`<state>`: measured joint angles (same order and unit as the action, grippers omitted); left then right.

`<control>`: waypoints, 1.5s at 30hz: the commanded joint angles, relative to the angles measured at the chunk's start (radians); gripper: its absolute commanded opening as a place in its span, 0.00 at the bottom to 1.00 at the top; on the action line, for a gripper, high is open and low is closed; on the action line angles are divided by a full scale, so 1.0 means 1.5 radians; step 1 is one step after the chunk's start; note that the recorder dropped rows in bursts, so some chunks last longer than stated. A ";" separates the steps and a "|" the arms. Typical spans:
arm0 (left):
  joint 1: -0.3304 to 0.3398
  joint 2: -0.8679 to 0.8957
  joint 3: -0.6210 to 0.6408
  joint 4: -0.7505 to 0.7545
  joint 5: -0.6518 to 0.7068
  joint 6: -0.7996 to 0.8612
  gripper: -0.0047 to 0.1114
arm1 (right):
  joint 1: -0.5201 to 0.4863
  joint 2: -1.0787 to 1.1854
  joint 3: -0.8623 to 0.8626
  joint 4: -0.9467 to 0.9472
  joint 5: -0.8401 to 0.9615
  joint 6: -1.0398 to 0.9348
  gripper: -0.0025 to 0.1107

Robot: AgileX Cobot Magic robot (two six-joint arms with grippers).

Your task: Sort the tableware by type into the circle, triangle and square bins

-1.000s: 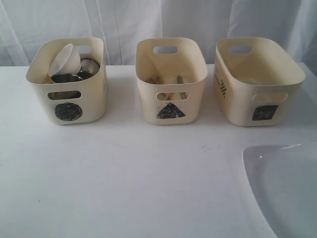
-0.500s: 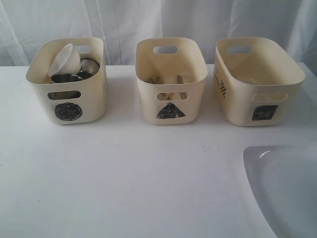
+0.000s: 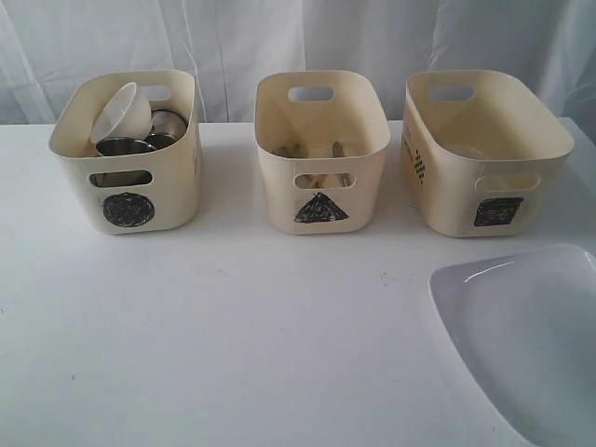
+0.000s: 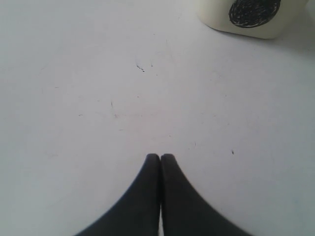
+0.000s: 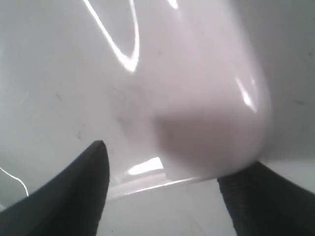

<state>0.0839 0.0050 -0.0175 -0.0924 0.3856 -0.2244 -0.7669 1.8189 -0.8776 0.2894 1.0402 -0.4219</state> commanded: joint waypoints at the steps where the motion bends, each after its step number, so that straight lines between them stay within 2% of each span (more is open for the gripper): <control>1: -0.003 -0.003 0.006 -0.004 0.033 -0.003 0.04 | -0.004 0.006 0.014 0.021 -0.088 -0.015 0.50; 8: -0.003 -0.003 0.006 -0.004 0.033 -0.003 0.04 | -0.004 0.006 0.029 0.020 -0.147 -0.015 0.20; 14: -0.003 -0.003 0.006 -0.004 0.033 -0.003 0.04 | -0.004 0.006 0.029 0.019 -0.179 -0.014 0.04; 23: -0.003 -0.003 0.006 -0.004 0.033 -0.003 0.04 | -0.004 0.006 0.028 0.027 -0.117 -0.017 0.02; 35: -0.003 -0.003 0.006 -0.004 0.033 -0.003 0.04 | -0.004 -0.073 0.028 0.183 -0.104 -0.028 0.02; 45: -0.003 -0.003 0.006 -0.004 0.033 -0.003 0.04 | -0.004 -0.129 0.028 0.187 -0.098 -0.040 0.02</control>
<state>0.0839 0.0050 -0.0175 -0.0924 0.3856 -0.2244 -0.7728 1.6470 -0.8396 0.5777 0.9041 -0.4562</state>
